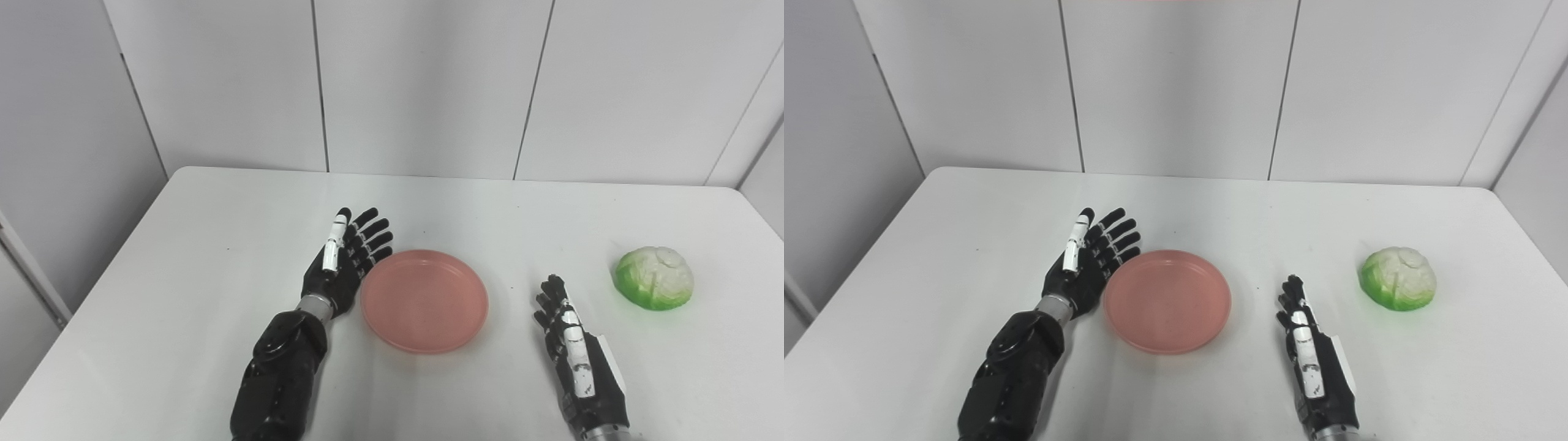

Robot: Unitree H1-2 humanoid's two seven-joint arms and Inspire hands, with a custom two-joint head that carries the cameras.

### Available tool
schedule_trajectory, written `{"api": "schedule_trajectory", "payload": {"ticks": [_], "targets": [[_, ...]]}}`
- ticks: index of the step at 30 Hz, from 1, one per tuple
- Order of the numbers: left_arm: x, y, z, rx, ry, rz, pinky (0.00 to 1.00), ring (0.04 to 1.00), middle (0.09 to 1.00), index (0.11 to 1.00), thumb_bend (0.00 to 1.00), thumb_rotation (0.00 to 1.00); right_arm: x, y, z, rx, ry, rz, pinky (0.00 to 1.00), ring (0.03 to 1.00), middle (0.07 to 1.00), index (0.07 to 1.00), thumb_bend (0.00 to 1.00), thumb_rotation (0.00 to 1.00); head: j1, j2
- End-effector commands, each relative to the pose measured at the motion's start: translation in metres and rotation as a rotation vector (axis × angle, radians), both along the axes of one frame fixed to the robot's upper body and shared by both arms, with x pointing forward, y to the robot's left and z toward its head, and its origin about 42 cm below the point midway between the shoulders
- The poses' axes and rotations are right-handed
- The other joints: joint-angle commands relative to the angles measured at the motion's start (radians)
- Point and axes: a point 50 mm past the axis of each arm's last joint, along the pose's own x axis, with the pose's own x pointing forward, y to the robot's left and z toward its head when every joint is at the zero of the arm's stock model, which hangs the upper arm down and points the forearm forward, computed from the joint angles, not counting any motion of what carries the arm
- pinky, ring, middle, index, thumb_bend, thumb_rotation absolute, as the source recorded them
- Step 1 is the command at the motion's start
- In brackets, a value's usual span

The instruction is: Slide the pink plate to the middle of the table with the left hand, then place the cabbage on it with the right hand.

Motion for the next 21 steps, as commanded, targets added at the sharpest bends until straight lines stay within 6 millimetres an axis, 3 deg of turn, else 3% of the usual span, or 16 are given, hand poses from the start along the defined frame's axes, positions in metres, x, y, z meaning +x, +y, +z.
{"api": "schedule_trajectory", "payload": {"ticks": [1, 8, 15, 21], "targets": [[0.003, 0.01, 0.013, 0.024, -0.062, 0.008, 0.84, 0.845, 0.844, 0.832, 0.42, 1.0, 0.03, 0.005, 0.004, -0.034, 0.013, -0.005, 1.0, 0.99, 1.0, 1.0, 0.27, 1.0, -0.029, 0.003], [-0.001, 0.022, 0.009, 0.009, -0.056, 0.015, 0.85, 0.846, 0.841, 0.837, 0.42, 1.0, 0.029, 0.006, 0.027, -0.074, -0.101, -0.04, 0.99, 0.978, 0.987, 0.993, 0.32, 1.0, -0.11, 0.001], [-0.003, 0.025, 0.005, -0.003, -0.05, 0.02, 0.83, 0.824, 0.821, 0.823, 0.42, 1.0, 0.036, -0.003, 0.059, -0.111, -0.237, -0.12, 0.89, 0.915, 0.949, 0.963, 0.52, 1.0, -0.147, -0.003], [-0.007, 0.032, 0.005, -0.012, -0.06, 0.019, 0.84, 0.839, 0.834, 0.831, 0.43, 1.0, 0.045, -0.016, 0.091, -0.229, -0.349, -0.183, 0.89, 0.907, 0.953, 0.971, 0.63, 1.0, -0.201, -0.008]]}}
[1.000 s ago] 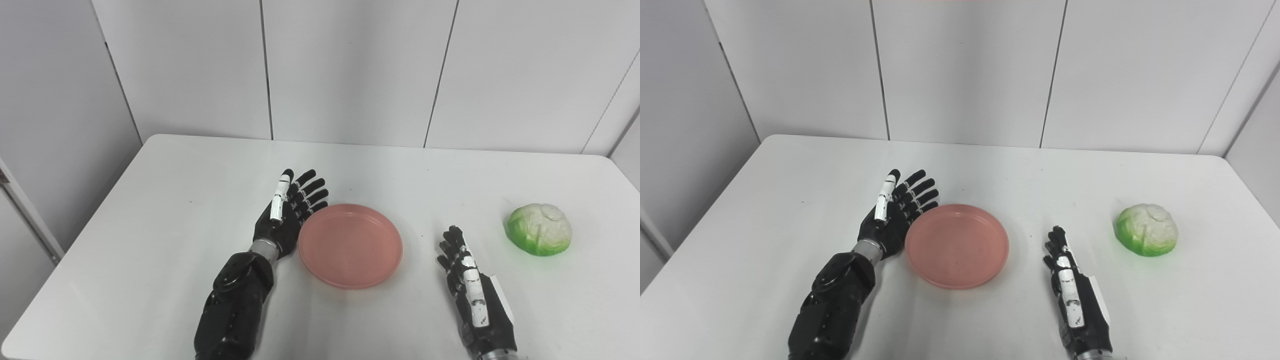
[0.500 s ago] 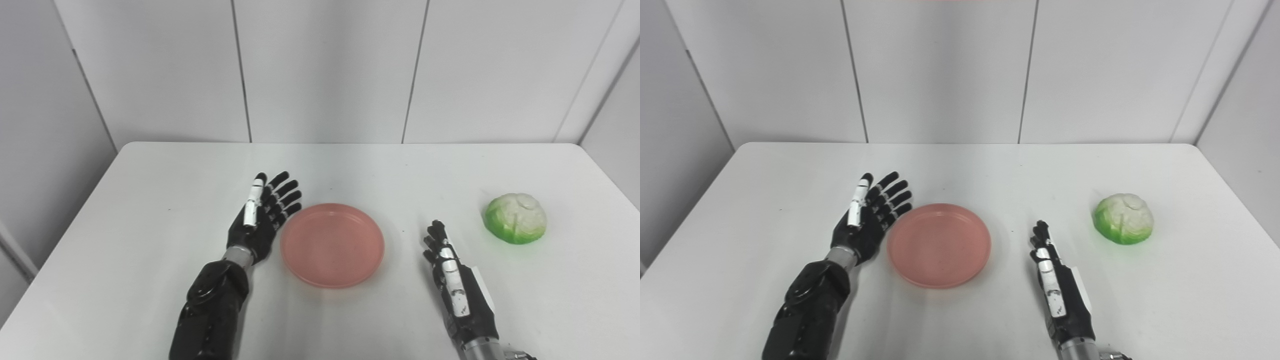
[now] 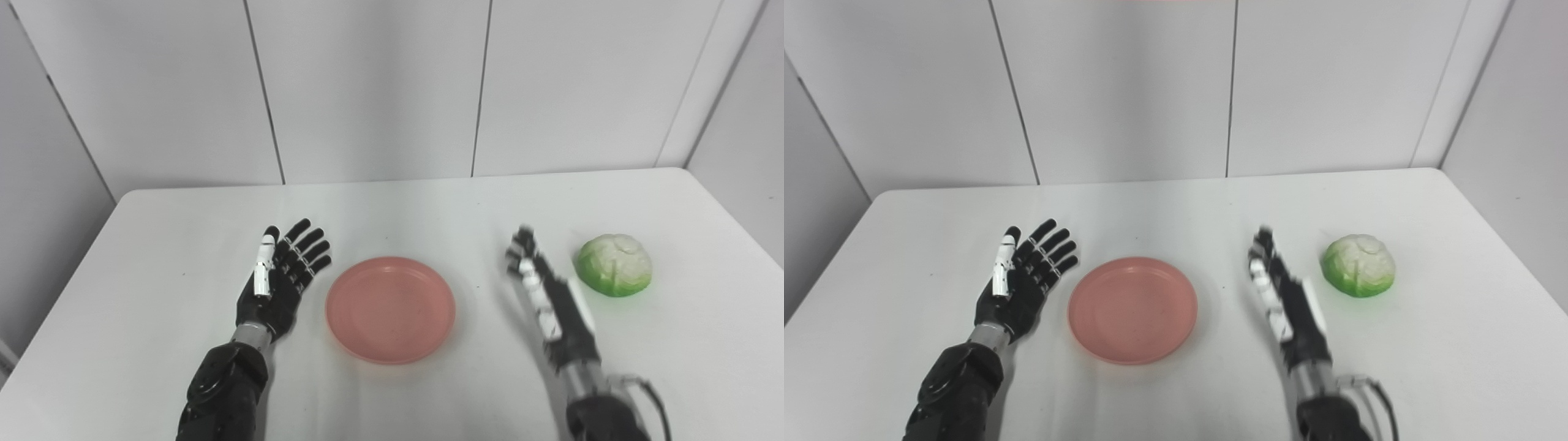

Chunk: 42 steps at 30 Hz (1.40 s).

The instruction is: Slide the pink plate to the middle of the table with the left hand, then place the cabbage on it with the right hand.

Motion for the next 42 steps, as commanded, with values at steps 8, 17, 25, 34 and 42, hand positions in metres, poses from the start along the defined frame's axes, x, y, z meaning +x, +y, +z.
{"api": "schedule_trajectory", "payload": {"ticks": [8, 17, 25, 34, 42], "targets": [[-0.002, 0.02, -0.002, 0.007, -0.013, 0.001, 0.86, 0.853, 0.849, 0.841, 0.43, 1.0, 0.004, -0.021, 0.032, -0.086, -0.123, -0.126, 0.85, 0.888, 0.944, 0.973, 0.85, 0.87, -0.069, -0.006], [-0.001, 0.033, -0.006, 0.007, -0.021, -0.018, 0.86, 0.857, 0.855, 0.847, 0.44, 1.0, 0.002, -0.035, 0.053, -0.138, -0.197, -0.198, 0.86, 0.893, 0.944, 0.971, 0.91, 0.71, -0.149, -0.017], [0.002, 0.042, -0.018, -0.016, -0.025, -0.031, 0.86, 0.858, 0.857, 0.854, 0.46, 1.0, 0.006, -0.061, 0.062, -0.316, -0.163, -0.306, 0.89, 0.927, 0.986, 0.99, 1.0, 0.67, -0.198, -0.029], [0.0, 0.058, -0.023, -0.005, -0.026, -0.029, 0.87, 0.873, 0.867, 0.866, 0.45, 1.0, 0.005, -0.097, 0.07, -0.553, -0.126, -0.435, 0.88, 0.988, 1.0, 1.0, 1.0, 0.61, -0.244, -0.038], [0.001, 0.061, -0.022, -0.012, -0.019, -0.022, 0.86, 0.861, 0.855, 0.853, 0.46, 1.0, 0.002, -0.126, 0.07, -0.628, -0.042, -0.542, 0.83, 0.984, 1.0, 1.0, 1.0, 0.57, -0.256, -0.037]]}}
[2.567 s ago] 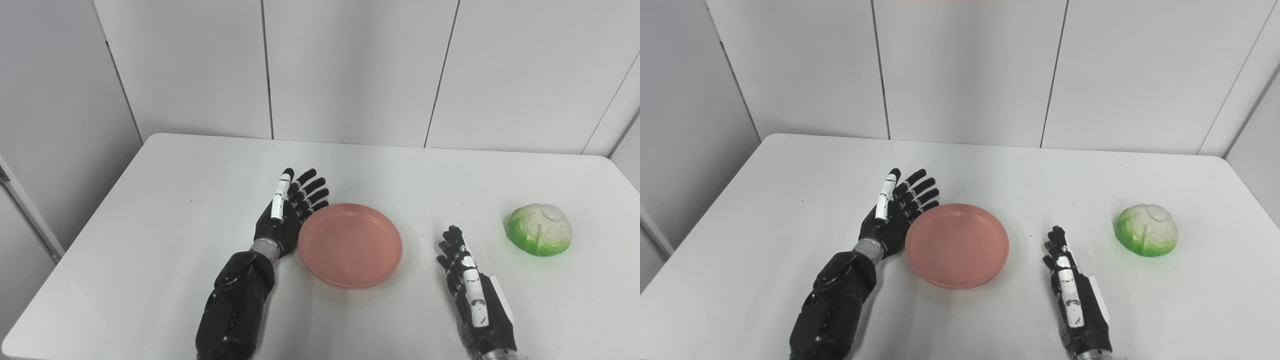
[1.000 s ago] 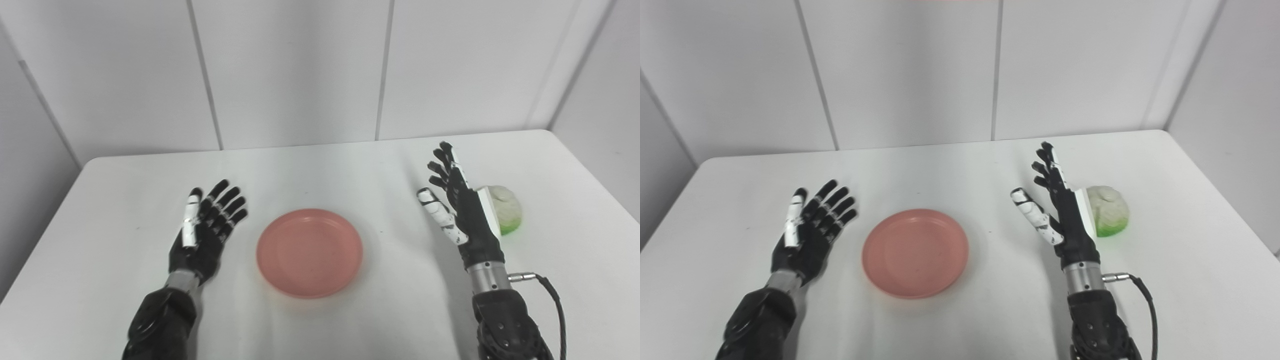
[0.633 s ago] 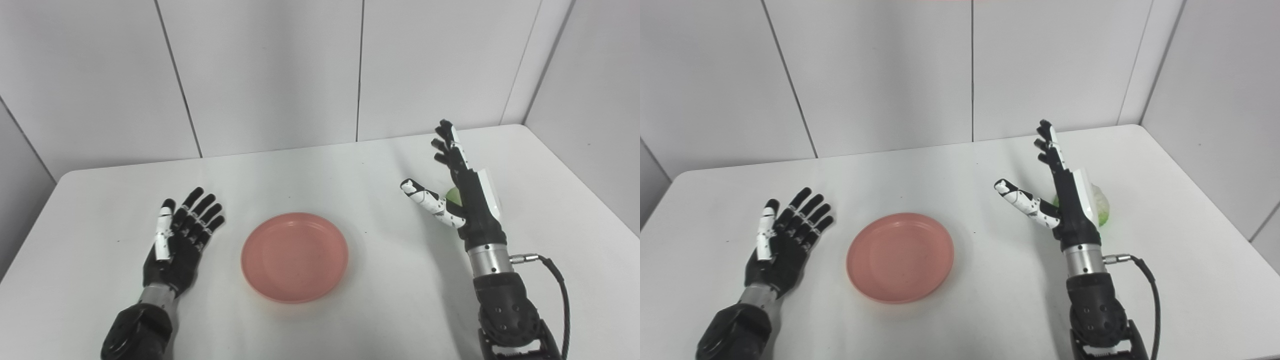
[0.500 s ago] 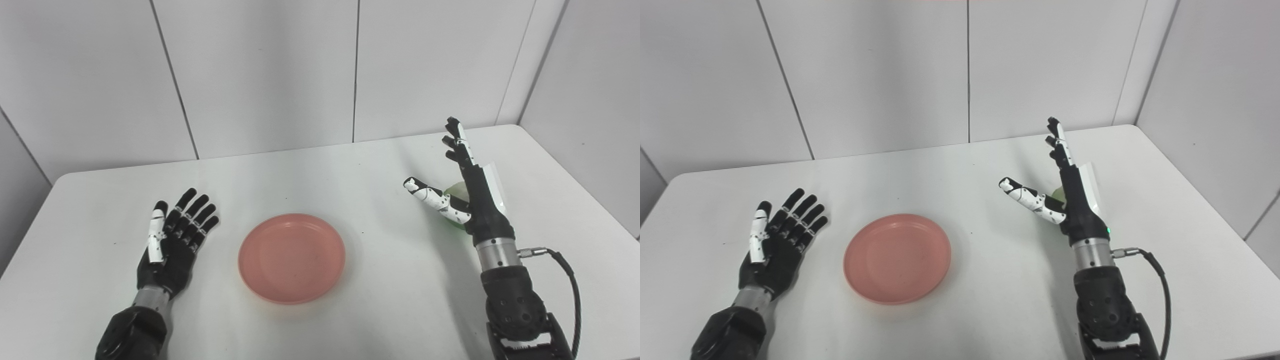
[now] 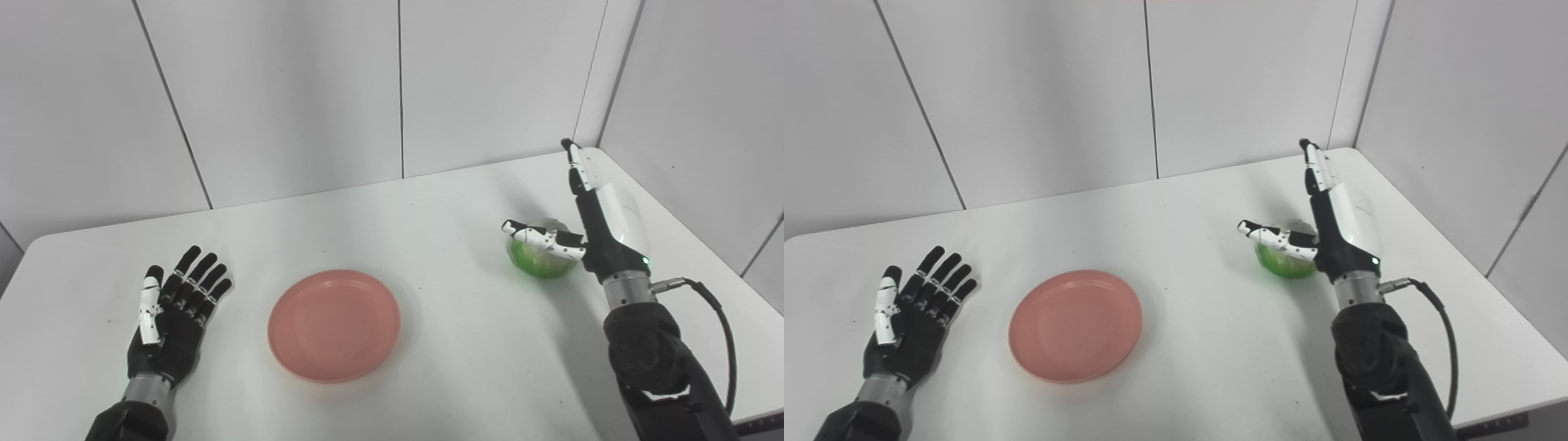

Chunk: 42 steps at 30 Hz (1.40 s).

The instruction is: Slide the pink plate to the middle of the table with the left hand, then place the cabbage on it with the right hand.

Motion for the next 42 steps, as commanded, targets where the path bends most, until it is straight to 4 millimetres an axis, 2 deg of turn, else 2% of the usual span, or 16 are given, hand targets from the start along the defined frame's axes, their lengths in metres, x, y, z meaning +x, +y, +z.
{"api": "schedule_trajectory", "payload": {"ticks": [1, 9, 20, 24, 33, 38, 42], "targets": [[-0.002, 0.006, -0.006, 0.006, 0.047, 0.013, 0.86, 0.858, 0.853, 0.85, 0.46, 1.0, 0.002, -0.011, 0.016, -0.027, -0.028, -0.034, 0.82, 0.98, 1.0, 1.0, 1.0, 0.57, -0.002, 0.001], [-0.001, 0.01, 0.0, 0.011, 0.045, 0.012, 0.85, 0.847, 0.844, 0.844, 0.45, 1.0, 0.007, -0.027, 0.003, -0.037, 0.066, -0.101, 0.76, 0.937, 1.0, 1.0, 1.0, 0.58, -0.02, 0.009], [0.0, 0.015, 0.001, 0.014, 0.04, 0.014, 0.85, 0.85, 0.843, 0.843, 0.45, 1.0, 0.022, -0.044, -0.022, 0.029, 0.105, -0.122, 0.88, 0.961, 1.0, 1.0, 1.0, 0.62, -0.036, 0.013], [0.0, 0.018, 0.002, 0.011, 0.049, 0.023, 0.84, 0.843, 0.839, 0.841, 0.45, 1.0, 0.028, -0.049, -0.029, 0.05, 0.126, -0.105, 0.87, 0.984, 1.0, 1.0, 1.0, 0.63, -0.04, 0.016], [0.0, 0.02, 0.006, 0.009, 0.054, 0.02, 0.83, 0.838, 0.835, 0.838, 0.45, 1.0, 0.037, -0.057, -0.04, 0.092, 0.152, -0.063, 0.86, 0.978, 1.0, 1.0, 1.0, 0.61, -0.052, 0.02], [-0.001, 0.021, 0.008, 0.021, 0.06, 0.024, 0.84, 0.846, 0.841, 0.84, 0.45, 1.0, 0.04, -0.061, -0.04, 0.113, 0.158, -0.038, 0.87, 0.98, 1.0, 1.0, 1.0, 0.6, -0.056, 0.025], [-0.001, 0.022, 0.008, 0.031, 0.055, 0.02, 0.85, 0.846, 0.838, 0.838, 0.45, 1.0, 0.04, -0.064, -0.04, 0.126, 0.168, -0.018, 0.84, 0.967, 1.0, 1.0, 1.0, 0.58, -0.056, 0.028]]}}
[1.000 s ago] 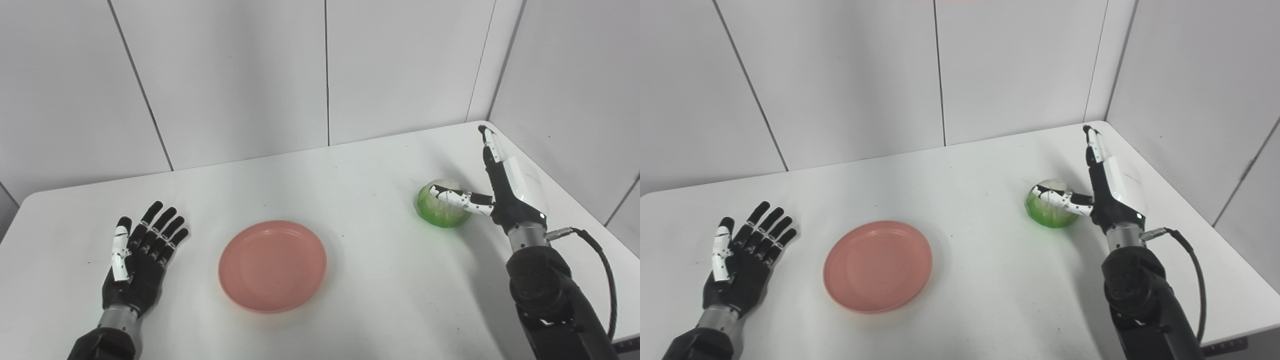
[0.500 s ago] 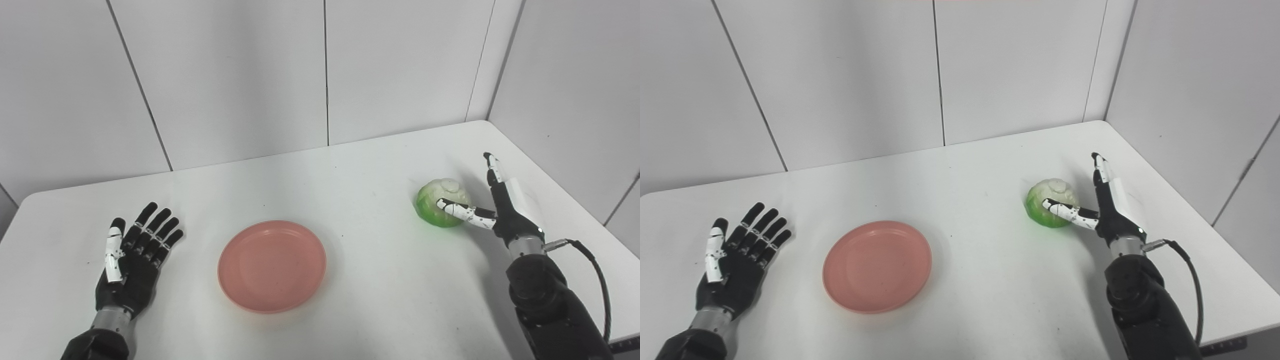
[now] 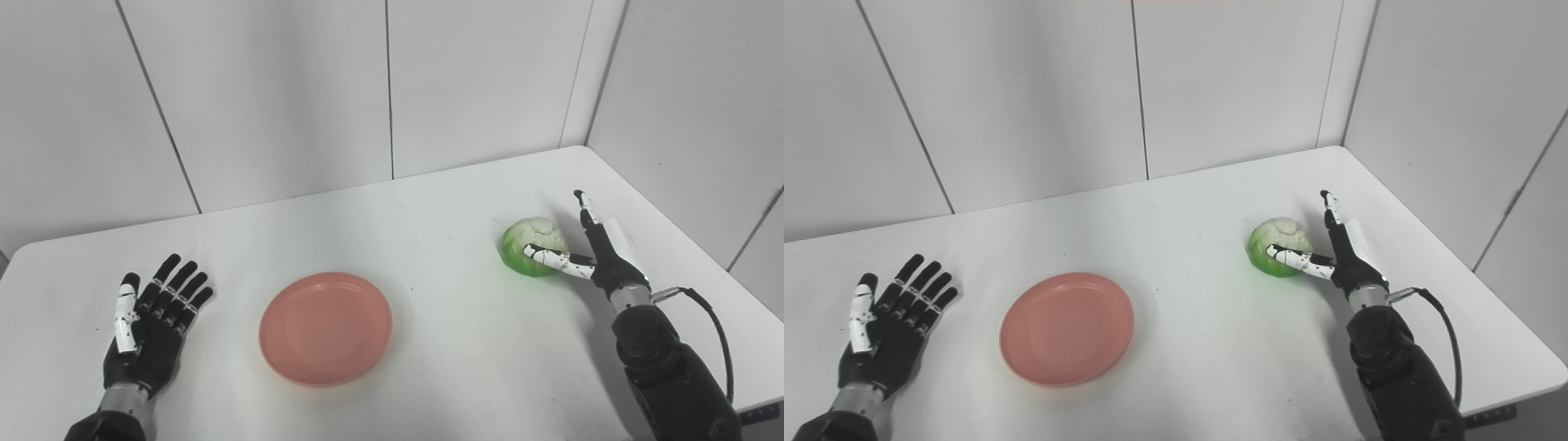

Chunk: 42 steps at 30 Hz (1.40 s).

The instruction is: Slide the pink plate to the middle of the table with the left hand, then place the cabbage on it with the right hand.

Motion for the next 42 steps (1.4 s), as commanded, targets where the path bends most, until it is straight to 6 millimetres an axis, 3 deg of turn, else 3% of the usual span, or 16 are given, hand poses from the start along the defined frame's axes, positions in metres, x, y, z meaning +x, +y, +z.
{"api": "schedule_trajectory", "payload": {"ticks": [1, 5, 12, 31, 36, 42], "targets": [[0.0, 0.008, 0.0, 0.033, 0.018, 0.008, 0.84, 0.842, 0.834, 0.833, 0.45, 1.0, 0.013, -0.003, 0.03, -0.029, -0.103, 0.054, 0.84, 0.965, 1.0, 1.0, 1.0, 0.58, 0.001, 0.001], [0.0, 0.006, 0.002, 0.037, 0.014, 0.002, 0.84, 0.841, 0.835, 0.83, 0.44, 1.0, 0.015, -0.004, 0.031, -0.036, -0.081, 0.069, 0.79, 0.963, 1.0, 1.0, 1.0, 0.59, 0.0, 0.002], [-0.001, 0.005, 0.004, 0.042, 0.015, 0.001, 0.85, 0.848, 0.84, 0.836, 0.44, 1.0, 0.022, -0.002, 0.033, -0.069, -0.041, 0.103, 0.88, 0.979, 1.0, 1.0, 1.0, 0.6, 0.002, 0.006], [-0.004, -0.001, 0.007, 0.039, 0.023, 0.006, 0.84, 0.846, 0.839, 0.836, 0.42, 1.0, 0.036, 0.006, 0.046, -0.108, -0.014, 0.194, 0.89, 0.991, 1.0, 1.0, 1.0, 0.58, 0.009, 0.007], [-0.004, 0.003, 0.004, 0.039, 0.024, 0.006, 0.88, 0.869, 0.856, 0.853, 0.43, 1.0, 0.045, 0.004, 0.042, -0.103, 0.024, 0.204, 0.9, 0.996, 1.0, 1.0, 1.0, 0.58, 0.009, 0.011], [-0.005, 0.001, 0.006, 0.04, 0.025, 0.006, 0.84, 0.848, 0.839, 0.838, 0.43, 1.0, 0.054, 0.003, 0.035, -0.092, 0.041, 0.218, 0.89, 0.961, 0.991, 1.0, 1.0, 0.54, 0.012, 0.013]]}}
